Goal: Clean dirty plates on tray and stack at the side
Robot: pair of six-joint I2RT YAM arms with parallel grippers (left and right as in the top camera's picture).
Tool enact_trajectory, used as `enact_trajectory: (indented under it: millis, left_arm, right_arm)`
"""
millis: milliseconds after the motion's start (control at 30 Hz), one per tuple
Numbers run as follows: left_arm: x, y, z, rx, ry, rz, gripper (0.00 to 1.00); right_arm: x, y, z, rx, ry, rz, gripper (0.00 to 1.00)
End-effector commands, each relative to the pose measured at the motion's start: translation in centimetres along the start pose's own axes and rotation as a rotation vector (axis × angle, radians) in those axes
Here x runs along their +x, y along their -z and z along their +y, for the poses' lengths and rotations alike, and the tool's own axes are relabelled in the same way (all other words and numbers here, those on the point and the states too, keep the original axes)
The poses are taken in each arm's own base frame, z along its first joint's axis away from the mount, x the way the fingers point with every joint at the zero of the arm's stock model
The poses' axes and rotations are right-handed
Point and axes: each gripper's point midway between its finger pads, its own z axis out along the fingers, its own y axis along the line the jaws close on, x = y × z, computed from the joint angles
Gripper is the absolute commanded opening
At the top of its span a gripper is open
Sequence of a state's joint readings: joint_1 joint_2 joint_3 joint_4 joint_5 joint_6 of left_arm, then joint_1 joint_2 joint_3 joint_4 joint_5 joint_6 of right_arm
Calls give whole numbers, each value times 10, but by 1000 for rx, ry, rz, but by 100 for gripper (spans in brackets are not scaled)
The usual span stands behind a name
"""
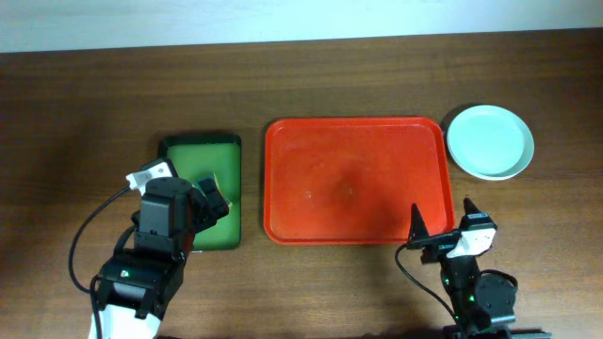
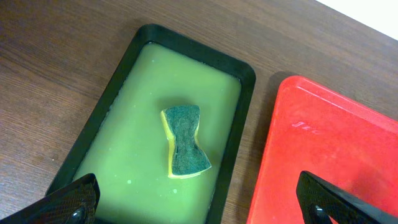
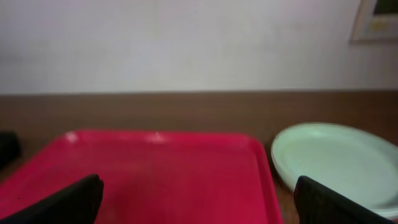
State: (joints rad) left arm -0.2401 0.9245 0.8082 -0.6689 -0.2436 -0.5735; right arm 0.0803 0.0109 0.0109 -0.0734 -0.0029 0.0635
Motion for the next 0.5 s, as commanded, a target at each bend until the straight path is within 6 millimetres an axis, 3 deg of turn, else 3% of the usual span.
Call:
enact_trajectory:
  millis: [0, 333, 467]
  left_arm:
    - [1, 0, 1, -6, 8, -2, 99]
    - [1, 0, 1, -6, 8, -2, 99]
    - [13, 0, 17, -75, -76, 47, 99]
  right_arm:
    - [2, 0, -5, 22, 3, 4, 98]
    - [3, 0, -5, 22, 3, 6, 99]
    - [3, 0, -5, 22, 3, 6, 99]
